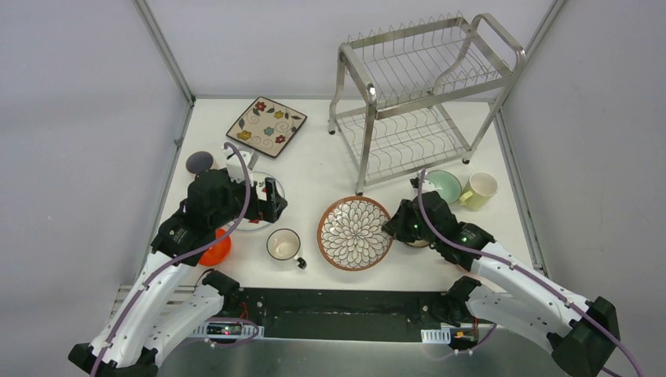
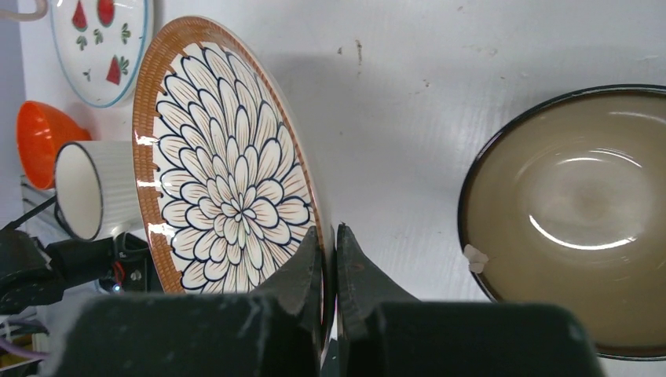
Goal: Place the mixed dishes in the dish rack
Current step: Pick up the plate at the center of the board.
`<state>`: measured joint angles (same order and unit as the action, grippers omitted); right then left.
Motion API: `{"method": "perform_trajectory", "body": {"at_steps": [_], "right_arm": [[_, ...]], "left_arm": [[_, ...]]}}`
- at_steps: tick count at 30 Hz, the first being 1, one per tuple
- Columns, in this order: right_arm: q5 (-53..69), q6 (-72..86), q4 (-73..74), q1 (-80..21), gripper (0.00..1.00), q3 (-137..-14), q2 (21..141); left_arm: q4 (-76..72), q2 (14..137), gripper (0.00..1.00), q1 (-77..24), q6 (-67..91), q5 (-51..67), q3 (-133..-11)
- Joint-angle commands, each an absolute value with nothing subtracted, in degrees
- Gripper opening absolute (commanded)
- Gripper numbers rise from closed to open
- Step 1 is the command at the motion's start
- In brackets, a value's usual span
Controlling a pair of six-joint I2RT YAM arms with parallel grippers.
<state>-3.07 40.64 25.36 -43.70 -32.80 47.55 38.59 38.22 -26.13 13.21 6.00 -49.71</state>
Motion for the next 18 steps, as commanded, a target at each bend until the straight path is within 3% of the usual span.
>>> {"method": "perform_trajectory", "body": {"at_steps": [1,18], "right_arm": [[3.24,44.15,17.93,-43.68,0.0,-40.09,44.8],[7.33,45.95,14.24,-43.77,0.0,-44.12,43.83]], "left_arm": [[37.49,39.99,0.98,-25.71,14.93,9.84,-51.91],[36.63,43.92,0.94,-25.67,26.36,22.13,-52.32]]}}
